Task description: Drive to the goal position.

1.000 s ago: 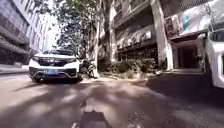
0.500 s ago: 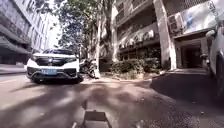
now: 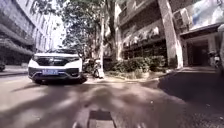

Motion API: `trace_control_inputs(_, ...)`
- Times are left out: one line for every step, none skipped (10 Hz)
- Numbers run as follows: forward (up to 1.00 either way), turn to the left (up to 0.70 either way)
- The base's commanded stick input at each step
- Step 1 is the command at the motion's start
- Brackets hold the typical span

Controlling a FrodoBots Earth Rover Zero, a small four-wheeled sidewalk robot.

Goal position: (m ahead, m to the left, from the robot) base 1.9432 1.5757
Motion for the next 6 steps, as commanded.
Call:
trace_control_inputs(0.45,0.00)
trace_control_inputs(0.45,0.00)
trace_control_inputs(0.45,0.00)
trace_control_inputs(0.45,0.00)
trace_control_inputs(0.45,-0.12)
trace_control_inputs(0.45,-0.26)
